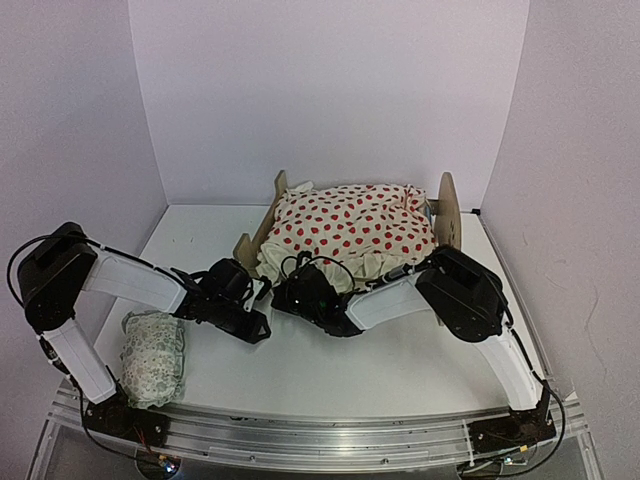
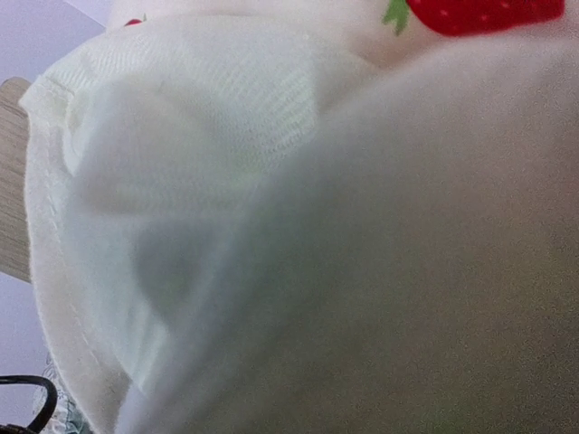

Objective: Set up the pet bed
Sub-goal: Tie the left ropes of the mattress closest to the robot on the bed frame base.

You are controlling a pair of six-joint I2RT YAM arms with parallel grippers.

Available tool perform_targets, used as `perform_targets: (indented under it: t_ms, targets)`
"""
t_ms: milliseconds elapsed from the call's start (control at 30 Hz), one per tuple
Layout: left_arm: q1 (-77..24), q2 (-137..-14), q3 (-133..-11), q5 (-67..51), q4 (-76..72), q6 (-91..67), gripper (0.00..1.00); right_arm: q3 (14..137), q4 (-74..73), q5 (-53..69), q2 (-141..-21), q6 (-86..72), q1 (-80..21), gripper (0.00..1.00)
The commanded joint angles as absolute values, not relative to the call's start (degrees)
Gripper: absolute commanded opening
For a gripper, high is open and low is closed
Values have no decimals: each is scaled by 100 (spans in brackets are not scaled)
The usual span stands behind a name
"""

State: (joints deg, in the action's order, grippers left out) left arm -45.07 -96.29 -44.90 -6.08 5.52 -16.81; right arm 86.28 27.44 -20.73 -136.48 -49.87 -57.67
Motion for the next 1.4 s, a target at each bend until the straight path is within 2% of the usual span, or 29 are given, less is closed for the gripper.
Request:
perform_targets:
  t_ms: [0, 67, 467, 833, 1067, 1367]
  targets:
    - [-4524, -9822, -4620, -490, 571, -1627, 4, 8690, 2592, -2327, -13311, -5108, -5701, 0]
    - [-4528, -9848, -4710, -438, 692, -1601, 0, 8650, 2593, -2325, -13283, -5123, -5699, 0]
    - [-3764, -8835, -5112, -53, 1843, -2087, 0, 8157, 2026, -2643, -12835, -5288, -5702, 0]
    - [-3047, -9217, -6554, 547, 2406, -1762, 0, 8228, 1785, -2392, -12906, -5684, -5702, 0]
    - [-2877, -9482, -6920, 611, 2353, -1511, 0, 8400, 1783, -2339, -13130, -5972, -5703, 0]
    - [-2813, -9819, -7287, 606, 2165, -1307, 0, 7803, 1553, -2616, -12875, -6605, -5699, 0]
